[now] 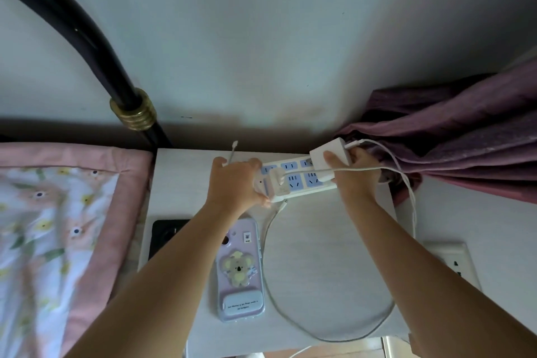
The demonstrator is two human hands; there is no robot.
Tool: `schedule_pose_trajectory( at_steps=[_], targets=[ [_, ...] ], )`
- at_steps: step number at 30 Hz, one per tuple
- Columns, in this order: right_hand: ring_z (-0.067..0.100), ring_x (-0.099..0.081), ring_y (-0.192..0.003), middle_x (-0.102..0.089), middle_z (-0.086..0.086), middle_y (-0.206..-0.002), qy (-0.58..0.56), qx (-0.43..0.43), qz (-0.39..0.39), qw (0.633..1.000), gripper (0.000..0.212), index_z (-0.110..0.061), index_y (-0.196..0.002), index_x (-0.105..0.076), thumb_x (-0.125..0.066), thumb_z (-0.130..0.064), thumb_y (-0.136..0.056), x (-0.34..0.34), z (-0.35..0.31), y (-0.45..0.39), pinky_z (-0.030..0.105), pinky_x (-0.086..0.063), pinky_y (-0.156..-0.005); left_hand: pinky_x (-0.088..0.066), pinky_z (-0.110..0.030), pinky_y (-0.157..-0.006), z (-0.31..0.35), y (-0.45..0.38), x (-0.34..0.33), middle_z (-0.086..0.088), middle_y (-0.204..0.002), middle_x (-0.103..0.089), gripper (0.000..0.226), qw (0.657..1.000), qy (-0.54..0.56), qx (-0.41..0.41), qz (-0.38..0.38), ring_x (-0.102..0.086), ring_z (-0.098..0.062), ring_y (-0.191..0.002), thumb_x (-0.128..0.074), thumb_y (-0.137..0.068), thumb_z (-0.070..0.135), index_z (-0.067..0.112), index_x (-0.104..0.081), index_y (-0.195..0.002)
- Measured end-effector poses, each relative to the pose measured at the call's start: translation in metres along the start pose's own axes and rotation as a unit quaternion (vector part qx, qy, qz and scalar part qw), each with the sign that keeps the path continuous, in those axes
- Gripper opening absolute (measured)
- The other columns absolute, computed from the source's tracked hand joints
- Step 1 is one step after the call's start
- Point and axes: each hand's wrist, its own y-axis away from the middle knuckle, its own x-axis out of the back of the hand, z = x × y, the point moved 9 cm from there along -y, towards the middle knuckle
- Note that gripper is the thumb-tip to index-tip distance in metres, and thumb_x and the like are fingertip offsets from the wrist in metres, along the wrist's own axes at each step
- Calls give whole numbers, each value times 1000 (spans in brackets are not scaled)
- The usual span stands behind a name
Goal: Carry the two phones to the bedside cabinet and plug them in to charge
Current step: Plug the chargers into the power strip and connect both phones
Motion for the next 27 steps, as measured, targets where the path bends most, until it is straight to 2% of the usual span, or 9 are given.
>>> schedule_pose_trajectory(
  at_steps=[4,9,12,16,23,27],
  targets=[
    [23,-64,-79,-71,11,-93,67,42,5,997,28,-5,-95,-65,-74,-23,-76,-1,-11,3,35,-51,-73,-27,-34,-90,0,0,0,7,-82,-68,66,1000,7,-1,-6,-63,-16,-80,-78,-53,60,28,-57,-107],
    [27,-62,-93,-68,8,-101,135,87,13,987,34,-9,-106,-61,-69,-29,-79,-5,-24,13,41,-49,-83,-29,-36,-94,0,0,1,6,-86,-69,66,1000,5,-8,-2,-64,-16,-83,-77,-56,60,27,-57,-110],
    [24,-60,-91,-67,8,-102,140,91,27,986,32,-9,-106,-59,-68,-27,-81,-5,-25,19,34,-45,-76,-31,-36,-95,1,0,1,6,-89,-70,66,1000,4,-13,-4,-64,-16,-84,-77,-58,59,26,-56,-111],
    [25,-60,-88,-63,4,-92,156,93,30,983,29,-8,-101,-60,-69,-28,-81,-5,-25,19,28,-37,-70,-31,-36,-94,1,-1,1,7,-87,-69,64,1000,13,-13,-5,-63,-15,-82,-77,-58,59,27,-56,-109],
    [27,-60,-87,-65,12,-94,238,141,10,961,27,-6,-96,-58,-65,-29,-84,-19,-24,28,30,-38,-71,-33,-35,-94,2,1,4,8,-90,-69,66,1000,20,-9,2,-64,-15,-84,-76,-59,61,26,-55,-111],
    [31,-64,-87,-68,15,-93,298,129,39,945,31,-3,-94,-60,-64,-32,-83,-23,-24,32,31,-41,-68,-31,-35,-94,1,1,4,8,-89,-69,68,1000,16,5,-1,-64,-16,-85,-76,-57,61,27,-55,-113]
  ],
)
